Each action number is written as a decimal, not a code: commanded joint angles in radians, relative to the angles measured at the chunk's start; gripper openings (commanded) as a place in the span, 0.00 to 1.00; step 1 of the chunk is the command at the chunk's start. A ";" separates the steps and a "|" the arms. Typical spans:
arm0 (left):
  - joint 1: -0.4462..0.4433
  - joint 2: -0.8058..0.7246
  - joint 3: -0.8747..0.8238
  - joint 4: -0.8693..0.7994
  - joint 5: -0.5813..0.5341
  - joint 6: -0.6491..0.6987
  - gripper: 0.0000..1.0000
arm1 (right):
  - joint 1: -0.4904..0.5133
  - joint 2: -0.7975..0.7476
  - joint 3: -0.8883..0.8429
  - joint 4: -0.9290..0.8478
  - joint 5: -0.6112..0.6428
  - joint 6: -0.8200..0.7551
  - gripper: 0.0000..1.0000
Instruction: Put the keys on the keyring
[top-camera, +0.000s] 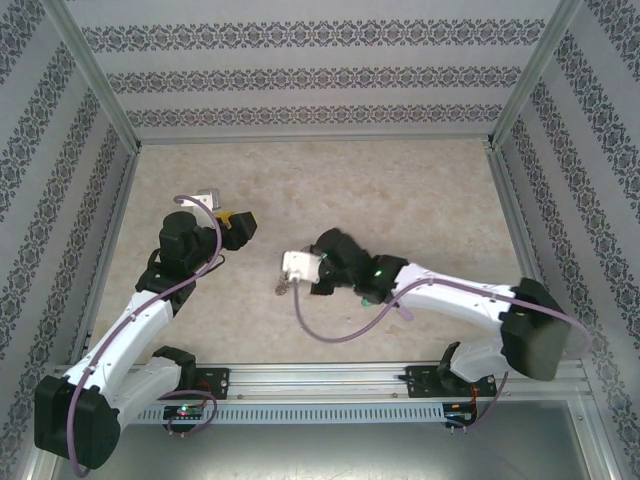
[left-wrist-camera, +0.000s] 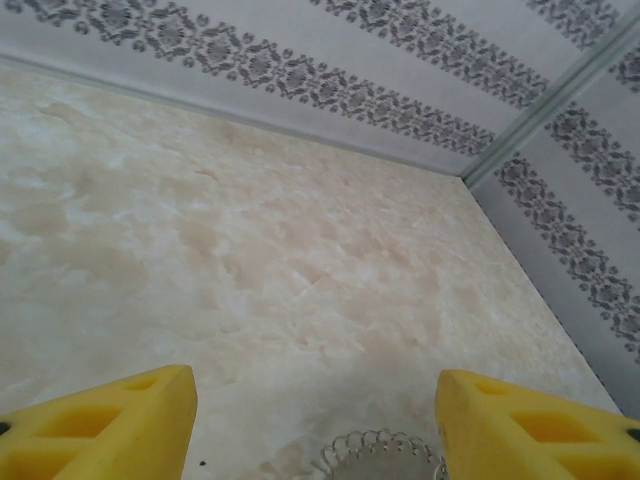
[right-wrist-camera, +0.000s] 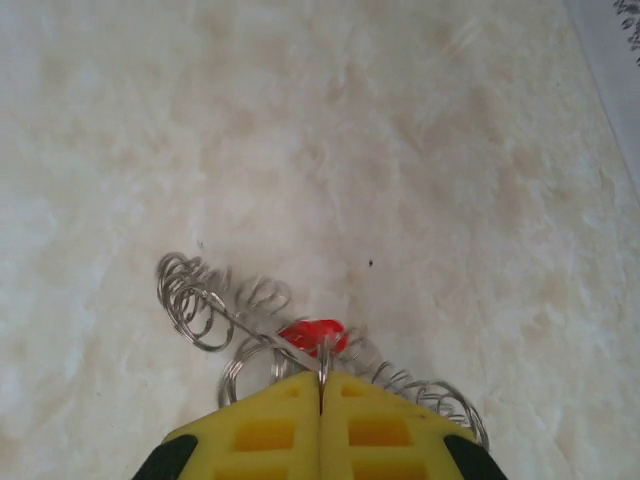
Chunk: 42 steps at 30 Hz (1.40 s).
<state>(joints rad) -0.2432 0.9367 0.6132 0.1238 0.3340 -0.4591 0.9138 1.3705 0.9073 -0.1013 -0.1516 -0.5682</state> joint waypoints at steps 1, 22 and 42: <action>-0.011 0.030 0.010 0.104 0.154 0.083 0.65 | -0.128 -0.036 -0.019 -0.018 -0.506 0.165 0.00; -0.162 0.246 0.169 -0.222 0.652 0.868 0.46 | -0.345 -0.069 -0.073 0.017 -0.727 -0.056 0.00; -0.254 0.365 0.201 -0.147 0.632 0.952 0.39 | -0.368 -0.047 -0.054 0.010 -0.794 -0.064 0.00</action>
<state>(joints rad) -0.4770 1.2938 0.7937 -0.0799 0.9634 0.4679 0.5514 1.3178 0.8413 -0.1150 -0.8818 -0.6250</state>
